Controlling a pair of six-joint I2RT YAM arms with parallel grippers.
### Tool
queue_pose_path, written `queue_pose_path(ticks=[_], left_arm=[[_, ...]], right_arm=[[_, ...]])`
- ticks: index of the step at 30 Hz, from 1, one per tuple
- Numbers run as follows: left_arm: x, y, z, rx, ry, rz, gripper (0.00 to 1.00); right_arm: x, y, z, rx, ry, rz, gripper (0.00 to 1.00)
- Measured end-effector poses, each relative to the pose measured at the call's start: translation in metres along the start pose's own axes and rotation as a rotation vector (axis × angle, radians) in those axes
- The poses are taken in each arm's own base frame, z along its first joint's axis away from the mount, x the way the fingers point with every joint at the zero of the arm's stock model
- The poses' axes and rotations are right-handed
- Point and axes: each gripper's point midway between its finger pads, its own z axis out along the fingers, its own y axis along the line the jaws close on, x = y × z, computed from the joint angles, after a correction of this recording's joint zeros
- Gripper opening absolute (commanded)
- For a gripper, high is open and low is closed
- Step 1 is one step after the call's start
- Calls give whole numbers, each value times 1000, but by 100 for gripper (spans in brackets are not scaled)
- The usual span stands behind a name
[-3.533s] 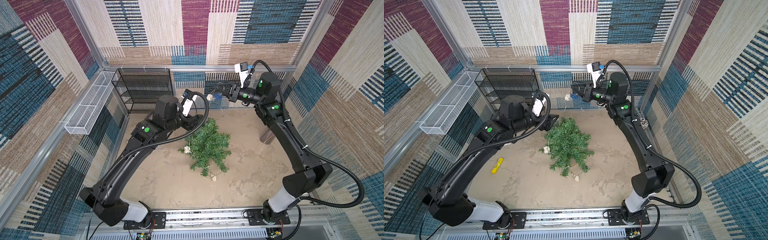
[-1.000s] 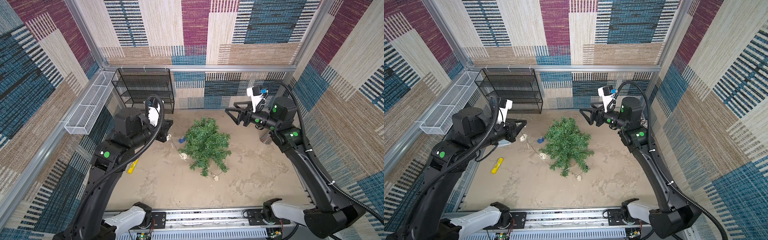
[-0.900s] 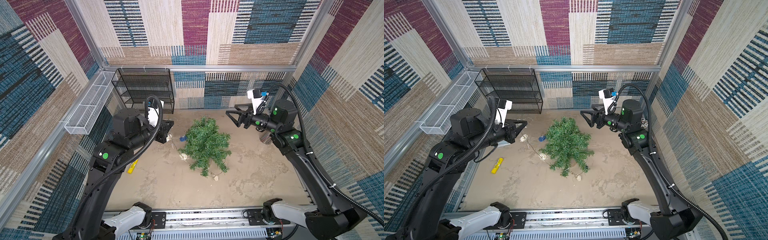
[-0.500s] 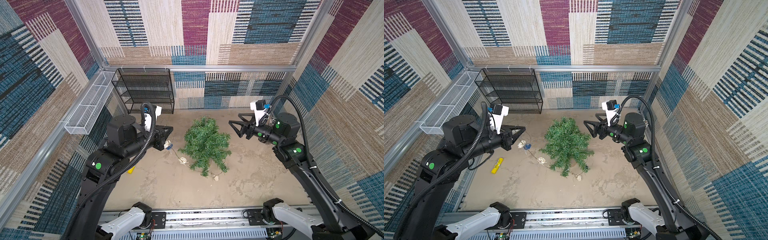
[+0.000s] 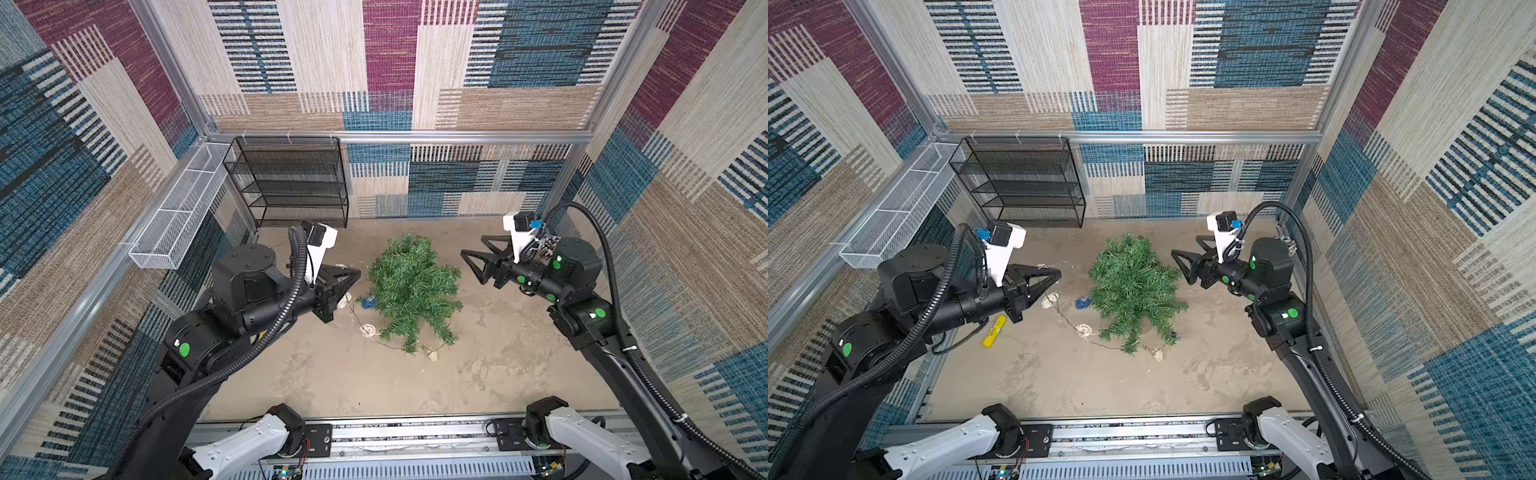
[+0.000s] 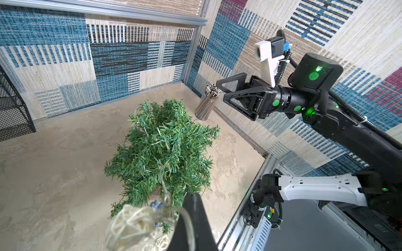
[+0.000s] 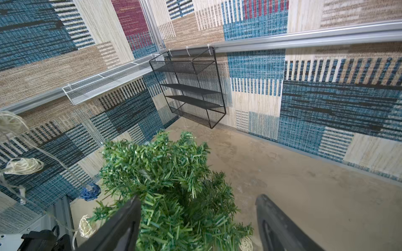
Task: Remove string lights from the small christmas tree
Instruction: Remove the light string from the Christmas tree.
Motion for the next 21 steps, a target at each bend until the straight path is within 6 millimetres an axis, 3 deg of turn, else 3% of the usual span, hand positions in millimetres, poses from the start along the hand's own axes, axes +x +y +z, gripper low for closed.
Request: queue_pose_path(ticks=[8, 21], left_arm=[[0, -28, 17, 83, 47, 36, 0], [-29, -88, 37, 209, 30, 176, 0]], right_arm=[[1, 10, -9, -7, -11, -6, 85], [-2, 29, -23, -66, -15, -52, 88]])
